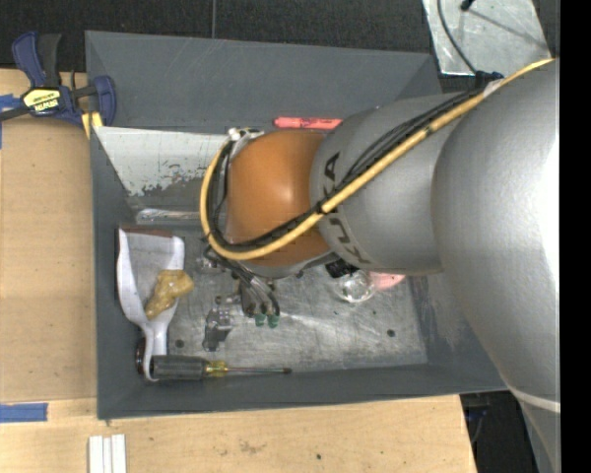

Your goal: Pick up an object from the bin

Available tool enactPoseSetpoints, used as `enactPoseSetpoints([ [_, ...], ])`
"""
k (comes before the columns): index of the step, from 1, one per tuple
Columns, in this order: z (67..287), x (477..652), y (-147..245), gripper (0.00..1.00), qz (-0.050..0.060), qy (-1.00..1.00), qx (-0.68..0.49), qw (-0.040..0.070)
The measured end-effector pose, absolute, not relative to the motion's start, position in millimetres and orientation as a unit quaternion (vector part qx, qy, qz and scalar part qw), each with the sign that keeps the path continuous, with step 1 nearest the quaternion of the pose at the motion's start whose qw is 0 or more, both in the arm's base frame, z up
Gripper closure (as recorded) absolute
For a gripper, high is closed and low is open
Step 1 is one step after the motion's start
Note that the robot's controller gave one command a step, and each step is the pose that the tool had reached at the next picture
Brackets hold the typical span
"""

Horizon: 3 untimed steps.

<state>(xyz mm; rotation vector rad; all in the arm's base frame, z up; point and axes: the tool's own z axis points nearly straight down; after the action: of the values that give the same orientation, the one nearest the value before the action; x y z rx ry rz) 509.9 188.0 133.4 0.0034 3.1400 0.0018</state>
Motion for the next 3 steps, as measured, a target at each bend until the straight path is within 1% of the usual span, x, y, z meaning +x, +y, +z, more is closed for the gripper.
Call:
enactPoseSetpoints([
  [1, 133.4, 509.9, 188.0, 0.00, 0.001, 1.000, 0.001, 0.001],
  [2, 107.5, 538.8, 210.2, 0.00, 0.002, 1.000, 0.027, 0.004],
  [3, 96.6, 546.4, 217.7, 0.00, 0.002, 0.999, 0.036, 0.004],
])
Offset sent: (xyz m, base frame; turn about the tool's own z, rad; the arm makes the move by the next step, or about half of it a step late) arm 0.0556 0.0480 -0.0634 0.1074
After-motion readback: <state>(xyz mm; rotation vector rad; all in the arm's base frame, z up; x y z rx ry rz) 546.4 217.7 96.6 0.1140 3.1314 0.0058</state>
